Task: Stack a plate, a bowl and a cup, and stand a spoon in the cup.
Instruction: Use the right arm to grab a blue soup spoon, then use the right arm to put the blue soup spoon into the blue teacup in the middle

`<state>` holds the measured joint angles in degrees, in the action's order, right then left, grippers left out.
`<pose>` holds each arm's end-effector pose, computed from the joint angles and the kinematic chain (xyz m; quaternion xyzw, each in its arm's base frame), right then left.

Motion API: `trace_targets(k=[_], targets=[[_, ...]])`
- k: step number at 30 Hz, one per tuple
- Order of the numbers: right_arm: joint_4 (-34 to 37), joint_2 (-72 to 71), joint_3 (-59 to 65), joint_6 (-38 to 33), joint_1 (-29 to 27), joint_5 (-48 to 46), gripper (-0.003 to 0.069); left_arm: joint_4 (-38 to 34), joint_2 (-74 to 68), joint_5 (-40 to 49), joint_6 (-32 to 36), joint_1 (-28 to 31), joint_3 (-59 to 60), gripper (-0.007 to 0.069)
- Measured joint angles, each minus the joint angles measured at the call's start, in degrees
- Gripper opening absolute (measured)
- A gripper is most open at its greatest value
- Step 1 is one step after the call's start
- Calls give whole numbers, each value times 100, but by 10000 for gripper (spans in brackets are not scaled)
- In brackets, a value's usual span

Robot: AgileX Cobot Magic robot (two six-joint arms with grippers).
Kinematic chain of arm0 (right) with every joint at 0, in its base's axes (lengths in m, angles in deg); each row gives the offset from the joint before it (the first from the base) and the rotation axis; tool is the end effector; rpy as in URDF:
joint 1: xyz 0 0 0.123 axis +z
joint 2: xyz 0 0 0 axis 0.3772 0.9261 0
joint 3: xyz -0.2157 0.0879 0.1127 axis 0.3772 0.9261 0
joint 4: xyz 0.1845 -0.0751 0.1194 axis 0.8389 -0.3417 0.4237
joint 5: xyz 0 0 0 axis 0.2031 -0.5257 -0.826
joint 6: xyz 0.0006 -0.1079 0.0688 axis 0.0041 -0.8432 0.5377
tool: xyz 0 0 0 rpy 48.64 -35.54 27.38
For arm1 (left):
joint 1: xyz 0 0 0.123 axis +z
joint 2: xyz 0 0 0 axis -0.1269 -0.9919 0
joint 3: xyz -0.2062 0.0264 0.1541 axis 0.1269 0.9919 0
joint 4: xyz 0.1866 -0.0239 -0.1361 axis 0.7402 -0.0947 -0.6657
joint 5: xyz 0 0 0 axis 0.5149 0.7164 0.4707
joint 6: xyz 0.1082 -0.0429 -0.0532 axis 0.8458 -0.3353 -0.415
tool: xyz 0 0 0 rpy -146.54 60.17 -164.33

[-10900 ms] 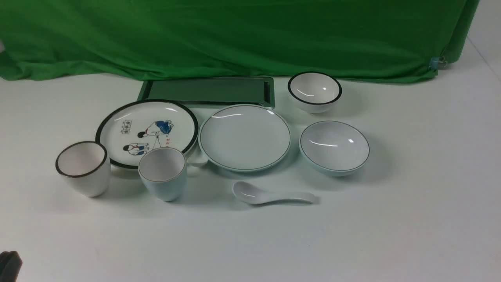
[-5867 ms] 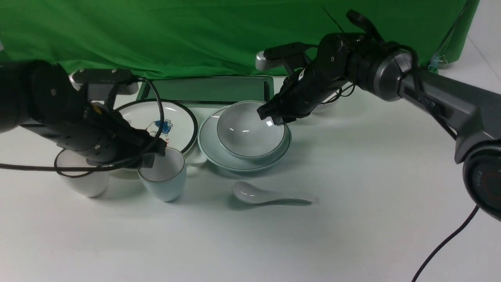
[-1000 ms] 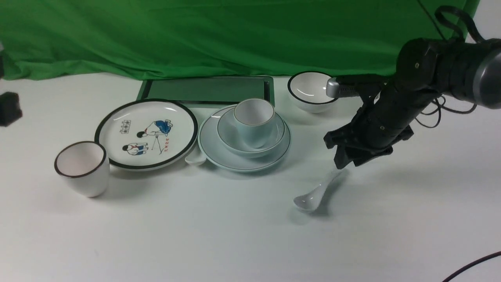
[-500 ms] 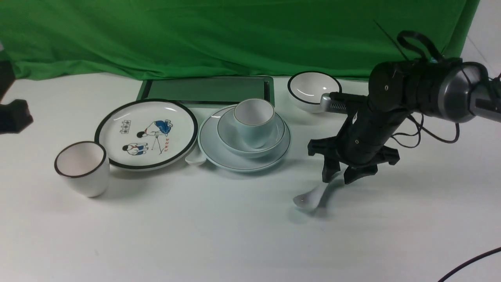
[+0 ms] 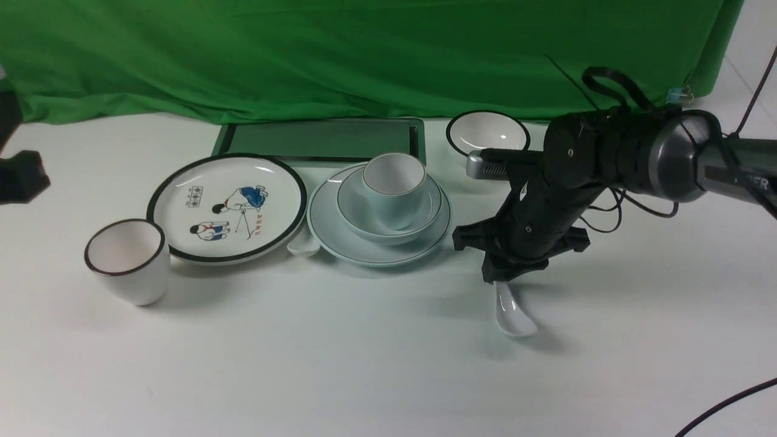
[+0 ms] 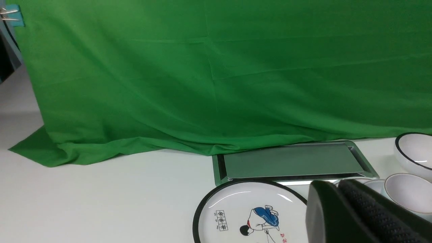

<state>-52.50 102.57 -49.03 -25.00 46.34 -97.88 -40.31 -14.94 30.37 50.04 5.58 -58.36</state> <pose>0.3798 0.1910 0.1201 -0.0725 0.9745 0.1375 0.1615 0.1958 -0.0064 0.3386 0.0134 0.7532 -0.0103 0.6576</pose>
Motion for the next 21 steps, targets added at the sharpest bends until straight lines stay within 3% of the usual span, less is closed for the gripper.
trace_targets(k=[6, 9, 11, 17, 21], targets=[[0, -404, 43, -609, 51, 534, 163, -52, 0, -38, 0, 0, 0, -9], [52, -818, 48, -818, 200, 1648, 163, -185, 0, -75, 0, 0, 0, -9], [89, -972, 48, -875, 435, 2993, 163, -252, 0, -127, 0, 0, 0, -9], [102, -486, 48, -1365, 900, 5695, 163, -268, 0, -149, 0, 0, 0, -9], [102, -33, 48, -1403, 950, 6700, 163, -256, 0, -149, 0, 0, 0, -9]])
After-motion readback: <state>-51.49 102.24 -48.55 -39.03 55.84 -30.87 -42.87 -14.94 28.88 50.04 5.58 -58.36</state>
